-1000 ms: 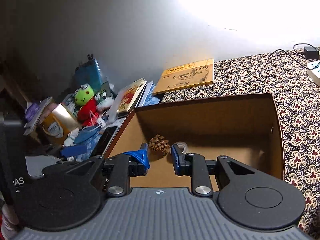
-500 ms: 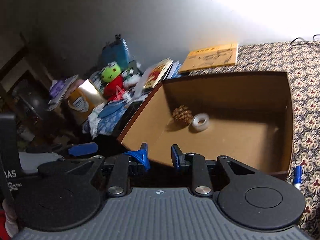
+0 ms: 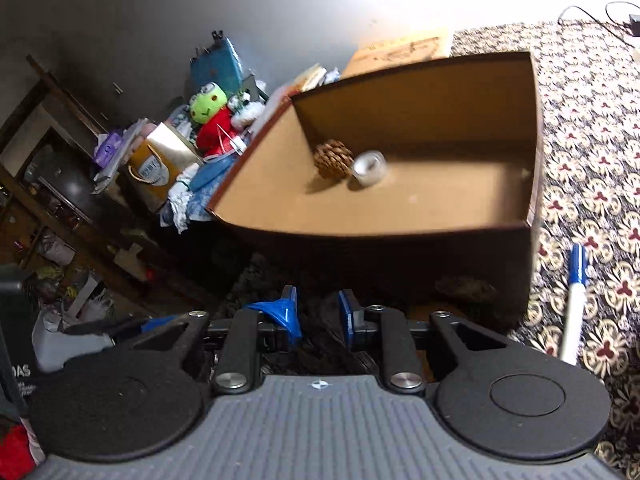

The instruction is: Organize rigid objects

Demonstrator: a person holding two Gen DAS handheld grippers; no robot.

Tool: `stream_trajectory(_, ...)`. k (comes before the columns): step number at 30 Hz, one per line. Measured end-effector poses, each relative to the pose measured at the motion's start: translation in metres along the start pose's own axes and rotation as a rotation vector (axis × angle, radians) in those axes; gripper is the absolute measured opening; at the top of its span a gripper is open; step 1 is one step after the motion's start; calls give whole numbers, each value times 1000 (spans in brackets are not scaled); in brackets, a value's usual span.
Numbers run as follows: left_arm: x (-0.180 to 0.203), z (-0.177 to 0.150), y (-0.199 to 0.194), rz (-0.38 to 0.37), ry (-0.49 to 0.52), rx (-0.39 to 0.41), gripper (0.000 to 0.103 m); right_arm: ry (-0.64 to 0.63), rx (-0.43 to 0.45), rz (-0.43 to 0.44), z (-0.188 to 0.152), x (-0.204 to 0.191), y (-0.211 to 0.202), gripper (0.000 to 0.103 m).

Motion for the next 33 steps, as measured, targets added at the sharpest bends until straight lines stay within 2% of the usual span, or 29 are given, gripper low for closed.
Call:
stream_trajectory(3, 13, -12, 8, -95, 12, -56, 87, -4, -41, -11, -9, 5, 6, 3)
stream_trajectory(6, 29, -20, 14, -151, 69, -86, 91, 5, -86, 0, -18, 9, 12, 2)
stream_trajectory(11, 42, -25, 24, -193, 125, -99, 89, -29, -150, 8, -29, 7, 24, 3)
stream_trajectory(15, 45, -29, 33, -200, 154, -118, 82, -98, -165, -24, -33, 3, 31, 3)
stream_trajectory(19, 45, -31, 40, -214, 171, -134, 77, -87, -180, -46, -34, 9, 42, 4)
stream_trajectory(22, 44, -30, 44, -218, 174, -138, 77, -52, -185, -42, -34, 11, 47, 4)
stream_trajectory(26, 42, -29, 46, -232, 180, -139, 77, 22, -256, -49, -38, 16, 55, 3)
stream_trajectory(31, 46, -30, 50, -262, 200, -161, 77, 241, -313, 26, -44, 28, 62, 3)
stream_trajectory(33, 50, -29, 53, -272, 213, -163, 72, 285, -323, 36, -47, 31, 63, 2)
Point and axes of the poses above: each gripper's, at about its wrist camera, not at the fingertips, and y roughly the way its jaws point, x to its right, z to its top, the point moved 5 cm from there along y, roughly the way its jaws point, and after that the axes turned 7 degrees about -y, right-handed, at the moved point
